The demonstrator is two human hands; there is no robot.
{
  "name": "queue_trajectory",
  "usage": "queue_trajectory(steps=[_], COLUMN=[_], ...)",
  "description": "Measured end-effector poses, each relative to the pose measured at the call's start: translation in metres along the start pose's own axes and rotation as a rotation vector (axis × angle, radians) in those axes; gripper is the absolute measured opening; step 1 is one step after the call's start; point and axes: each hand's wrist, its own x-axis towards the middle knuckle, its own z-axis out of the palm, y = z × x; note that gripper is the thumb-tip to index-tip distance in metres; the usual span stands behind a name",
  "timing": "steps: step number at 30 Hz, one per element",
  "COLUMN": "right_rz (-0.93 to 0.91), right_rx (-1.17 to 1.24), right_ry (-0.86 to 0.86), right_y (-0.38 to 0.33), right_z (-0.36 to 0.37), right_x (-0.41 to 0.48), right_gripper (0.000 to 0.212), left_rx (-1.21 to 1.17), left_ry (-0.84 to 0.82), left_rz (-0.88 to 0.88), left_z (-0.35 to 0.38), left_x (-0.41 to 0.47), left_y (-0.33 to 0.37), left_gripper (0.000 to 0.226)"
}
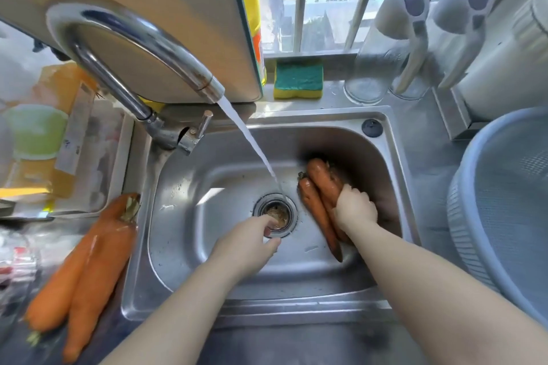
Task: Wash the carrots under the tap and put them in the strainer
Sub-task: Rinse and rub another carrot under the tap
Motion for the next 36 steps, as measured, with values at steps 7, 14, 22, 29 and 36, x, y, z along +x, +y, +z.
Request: queue_trajectory(steps=[7,14,22,29,36], right_rz=[-0.008,-0.11,-0.462,-0.583,-0.42], right_rx=[0.014,0.324,0.135,-0.032,0.378], right_ry=[0.016,-0.17,0.025,0.052,-0.42], right_y=[-0.004,-0.021,-0.054,-0.062,-0.055], right_z=[-0.008,-0.063,-0.084,-0.102,-0.12], right_x=[0.002,-0.029,-0.091,-0.112,-0.087], right_gripper=[0.037,0.036,0.029,0.023,0.009], left_rx=[-0.109,-0.565,-1.577,-1.522,-1.715], left_ry=[0.036,0.082,0.123,0.399,0.189], left_rz=[-0.01,-0.101,-0.185,-0.193,-0.061], left_z=[-0.008,-0.02,-0.03,-0.032,-0.04], left_x=[0.003,0.01,0.028,0.039,0.044], left_y=[0.0,0.011,0.044,0.056,0.043], left_gripper=[0.035,0.034,0.092,0.058,0.045])
